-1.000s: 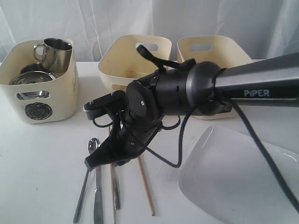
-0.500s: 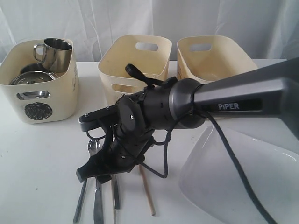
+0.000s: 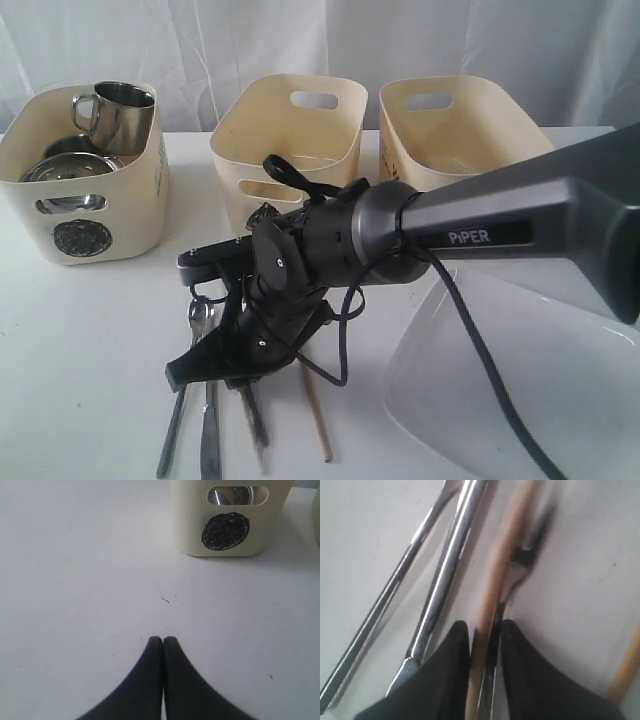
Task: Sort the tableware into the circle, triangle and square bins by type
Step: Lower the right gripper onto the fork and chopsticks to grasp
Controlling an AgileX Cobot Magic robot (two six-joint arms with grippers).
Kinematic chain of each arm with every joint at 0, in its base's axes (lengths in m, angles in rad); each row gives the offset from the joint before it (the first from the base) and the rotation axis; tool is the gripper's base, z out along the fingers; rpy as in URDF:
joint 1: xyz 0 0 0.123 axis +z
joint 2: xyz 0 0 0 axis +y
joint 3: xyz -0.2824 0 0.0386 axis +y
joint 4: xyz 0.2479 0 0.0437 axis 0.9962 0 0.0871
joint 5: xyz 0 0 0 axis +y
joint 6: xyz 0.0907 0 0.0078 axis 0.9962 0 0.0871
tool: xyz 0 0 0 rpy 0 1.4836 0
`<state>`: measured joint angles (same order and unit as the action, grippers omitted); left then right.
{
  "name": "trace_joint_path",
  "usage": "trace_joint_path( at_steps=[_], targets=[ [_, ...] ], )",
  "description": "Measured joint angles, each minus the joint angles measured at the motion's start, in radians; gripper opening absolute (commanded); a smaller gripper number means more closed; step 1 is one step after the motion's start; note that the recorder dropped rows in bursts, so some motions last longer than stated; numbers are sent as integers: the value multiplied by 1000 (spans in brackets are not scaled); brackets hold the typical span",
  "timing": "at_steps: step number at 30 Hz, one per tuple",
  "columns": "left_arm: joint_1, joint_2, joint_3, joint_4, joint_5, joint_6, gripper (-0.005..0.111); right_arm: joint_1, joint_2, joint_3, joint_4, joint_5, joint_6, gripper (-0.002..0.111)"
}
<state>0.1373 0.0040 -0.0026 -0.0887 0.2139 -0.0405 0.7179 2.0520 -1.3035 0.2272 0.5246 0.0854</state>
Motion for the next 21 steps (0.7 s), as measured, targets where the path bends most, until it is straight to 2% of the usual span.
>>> trace_joint_path(
  at_steps=[2, 5, 10, 21],
  targets=[
    [0, 0, 0, 0, 0, 0, 0, 0, 2, 0, 2, 5, 6, 3],
    [0, 0, 0, 0, 0, 0, 0, 0, 2, -2, 2, 7, 8, 0],
    [0, 0, 0, 0, 0, 0, 0, 0, -11, -2, -6, 11, 33, 0],
    [0, 0, 0, 0, 0, 0, 0, 0, -85, -2, -208, 44, 172, 0]
  ],
)
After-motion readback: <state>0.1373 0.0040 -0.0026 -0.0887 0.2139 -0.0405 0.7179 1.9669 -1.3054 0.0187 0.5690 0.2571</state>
